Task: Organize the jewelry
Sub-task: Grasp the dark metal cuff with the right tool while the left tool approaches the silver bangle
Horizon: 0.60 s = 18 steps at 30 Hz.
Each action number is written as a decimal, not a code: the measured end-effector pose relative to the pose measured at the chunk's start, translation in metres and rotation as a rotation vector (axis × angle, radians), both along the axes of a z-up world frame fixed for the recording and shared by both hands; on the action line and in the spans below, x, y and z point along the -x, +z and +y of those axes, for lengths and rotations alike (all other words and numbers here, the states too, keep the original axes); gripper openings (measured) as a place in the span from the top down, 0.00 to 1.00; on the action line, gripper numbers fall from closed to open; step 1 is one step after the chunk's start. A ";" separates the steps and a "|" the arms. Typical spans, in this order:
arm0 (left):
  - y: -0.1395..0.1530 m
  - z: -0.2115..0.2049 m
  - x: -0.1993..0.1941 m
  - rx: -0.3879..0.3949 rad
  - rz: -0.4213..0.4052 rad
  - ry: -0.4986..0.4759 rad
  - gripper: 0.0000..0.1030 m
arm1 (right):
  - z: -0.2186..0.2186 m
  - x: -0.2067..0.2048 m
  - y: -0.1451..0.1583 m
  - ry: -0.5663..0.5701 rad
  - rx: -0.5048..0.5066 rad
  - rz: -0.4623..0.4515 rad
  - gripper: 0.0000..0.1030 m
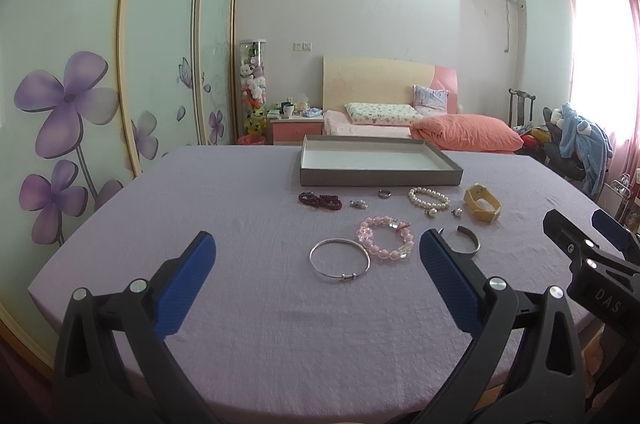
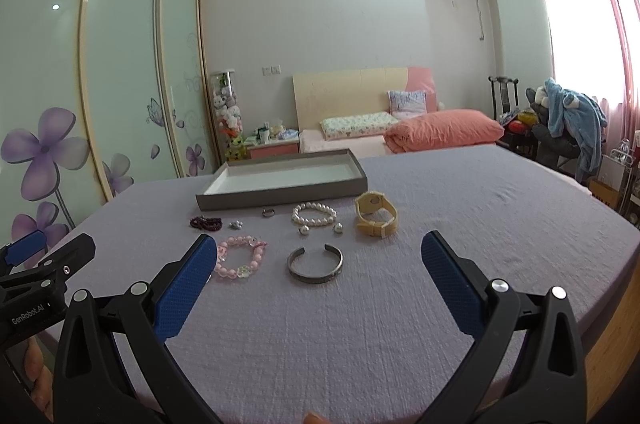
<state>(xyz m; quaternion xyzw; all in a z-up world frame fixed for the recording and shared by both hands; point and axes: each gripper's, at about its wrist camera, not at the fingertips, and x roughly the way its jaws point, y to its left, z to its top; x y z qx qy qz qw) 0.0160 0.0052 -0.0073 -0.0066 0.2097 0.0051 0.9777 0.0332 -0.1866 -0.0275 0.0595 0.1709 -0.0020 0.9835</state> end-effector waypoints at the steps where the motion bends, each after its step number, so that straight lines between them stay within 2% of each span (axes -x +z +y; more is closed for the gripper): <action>1: -0.003 0.000 -0.004 -0.003 0.012 0.002 0.04 | -0.002 -0.005 -0.004 0.002 -0.003 0.016 0.02; 6: -0.018 0.005 -0.025 -0.024 0.070 0.012 0.04 | -0.011 -0.029 -0.018 0.013 -0.015 0.109 0.03; 13: -0.033 0.011 -0.058 -0.037 0.158 0.014 0.04 | -0.009 -0.086 -0.043 0.076 -0.036 0.334 0.06; 18: -0.042 0.009 -0.077 -0.062 0.212 -0.006 0.04 | 0.000 -0.115 -0.056 0.091 -0.010 0.452 0.06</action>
